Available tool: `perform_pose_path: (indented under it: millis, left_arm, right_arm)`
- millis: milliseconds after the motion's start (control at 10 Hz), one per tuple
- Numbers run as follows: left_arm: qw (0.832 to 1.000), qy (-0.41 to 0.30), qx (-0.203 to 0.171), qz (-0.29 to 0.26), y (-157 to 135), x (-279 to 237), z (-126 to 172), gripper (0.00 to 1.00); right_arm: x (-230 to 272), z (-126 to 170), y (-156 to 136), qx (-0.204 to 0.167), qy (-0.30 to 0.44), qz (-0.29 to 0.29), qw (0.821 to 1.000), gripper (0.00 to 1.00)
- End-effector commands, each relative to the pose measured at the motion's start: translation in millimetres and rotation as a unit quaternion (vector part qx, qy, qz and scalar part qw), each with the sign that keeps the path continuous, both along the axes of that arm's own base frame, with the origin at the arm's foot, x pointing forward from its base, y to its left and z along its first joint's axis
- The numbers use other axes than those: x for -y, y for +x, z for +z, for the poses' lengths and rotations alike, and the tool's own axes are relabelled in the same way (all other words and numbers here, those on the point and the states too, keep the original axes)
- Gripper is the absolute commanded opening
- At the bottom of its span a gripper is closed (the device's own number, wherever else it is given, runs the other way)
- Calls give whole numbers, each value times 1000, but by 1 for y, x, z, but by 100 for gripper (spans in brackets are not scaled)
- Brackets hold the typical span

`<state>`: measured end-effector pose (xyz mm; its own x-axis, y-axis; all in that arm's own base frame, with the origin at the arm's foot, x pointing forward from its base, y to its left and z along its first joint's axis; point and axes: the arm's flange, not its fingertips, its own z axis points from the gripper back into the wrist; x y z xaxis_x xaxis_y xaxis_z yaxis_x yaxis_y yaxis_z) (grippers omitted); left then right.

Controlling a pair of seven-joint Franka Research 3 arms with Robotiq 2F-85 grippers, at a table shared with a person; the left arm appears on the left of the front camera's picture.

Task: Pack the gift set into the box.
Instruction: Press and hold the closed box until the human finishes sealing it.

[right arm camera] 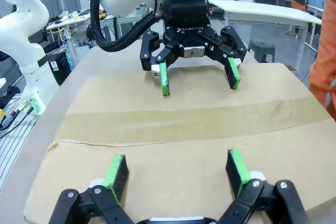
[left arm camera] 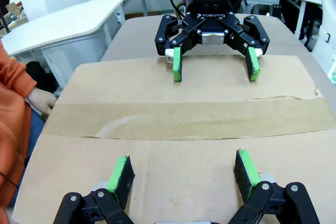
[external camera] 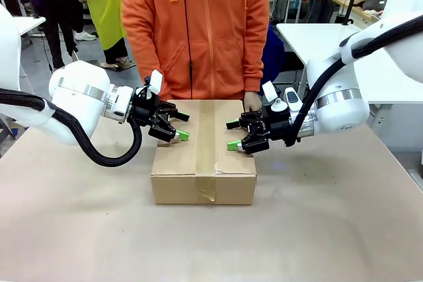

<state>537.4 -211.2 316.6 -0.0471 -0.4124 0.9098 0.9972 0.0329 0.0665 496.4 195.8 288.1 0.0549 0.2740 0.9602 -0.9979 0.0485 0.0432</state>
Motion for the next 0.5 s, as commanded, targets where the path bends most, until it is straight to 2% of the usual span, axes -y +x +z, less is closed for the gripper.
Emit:
perform_pose_path:
  millis: [0, 400]
  left_arm:
    - [1000, 2, 2, -1, -1, -1, -4, 100]
    - [1000, 2, 2, -1, -1, -1, -4, 100]
  right_arm:
    - [-2, -2, -1, 1, -5, -1, 1000, 100]
    - [-2, -2, -1, 1, -5, -1, 1000, 100]
